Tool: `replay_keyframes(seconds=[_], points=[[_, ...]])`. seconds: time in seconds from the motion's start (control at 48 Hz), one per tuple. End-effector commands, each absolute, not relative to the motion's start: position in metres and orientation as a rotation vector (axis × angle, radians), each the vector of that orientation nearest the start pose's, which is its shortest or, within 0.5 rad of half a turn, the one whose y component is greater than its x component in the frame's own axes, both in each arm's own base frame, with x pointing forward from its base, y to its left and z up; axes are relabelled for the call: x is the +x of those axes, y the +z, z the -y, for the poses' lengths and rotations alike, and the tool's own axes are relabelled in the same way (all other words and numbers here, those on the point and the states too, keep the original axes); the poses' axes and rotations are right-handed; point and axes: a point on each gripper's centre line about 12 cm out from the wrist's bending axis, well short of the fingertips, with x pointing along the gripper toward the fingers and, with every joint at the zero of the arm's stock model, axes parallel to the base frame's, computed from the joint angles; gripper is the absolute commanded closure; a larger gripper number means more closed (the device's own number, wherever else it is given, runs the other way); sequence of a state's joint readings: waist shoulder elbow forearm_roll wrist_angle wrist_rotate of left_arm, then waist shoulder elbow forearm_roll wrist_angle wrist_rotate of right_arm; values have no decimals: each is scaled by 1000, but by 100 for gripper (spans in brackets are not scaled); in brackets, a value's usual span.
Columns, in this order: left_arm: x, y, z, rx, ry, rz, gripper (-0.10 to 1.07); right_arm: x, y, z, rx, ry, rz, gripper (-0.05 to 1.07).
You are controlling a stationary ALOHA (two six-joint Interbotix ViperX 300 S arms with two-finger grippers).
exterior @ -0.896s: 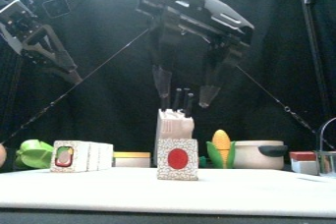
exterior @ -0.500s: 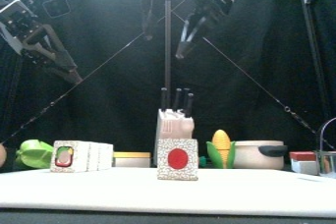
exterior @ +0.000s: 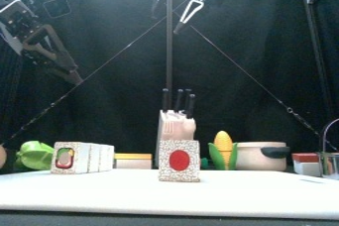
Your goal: Grab cleaver handle
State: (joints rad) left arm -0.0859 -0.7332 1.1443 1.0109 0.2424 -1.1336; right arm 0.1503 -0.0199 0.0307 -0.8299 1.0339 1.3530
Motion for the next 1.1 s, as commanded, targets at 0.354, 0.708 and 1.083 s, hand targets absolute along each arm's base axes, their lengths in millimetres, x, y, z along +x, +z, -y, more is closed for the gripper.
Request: replay_keyframes(seconds=[0.354,0.708,1.083], points=[[222,216,-11,-63,175,-509,7,441,309,67,601,-862,-586,10],[221,214,-11,-65,177,-515,7,460,289,77,619,-892,-614,10],[220,213,-13,-64,183,-517,7,458,284,83,609,-987,-665,11]])
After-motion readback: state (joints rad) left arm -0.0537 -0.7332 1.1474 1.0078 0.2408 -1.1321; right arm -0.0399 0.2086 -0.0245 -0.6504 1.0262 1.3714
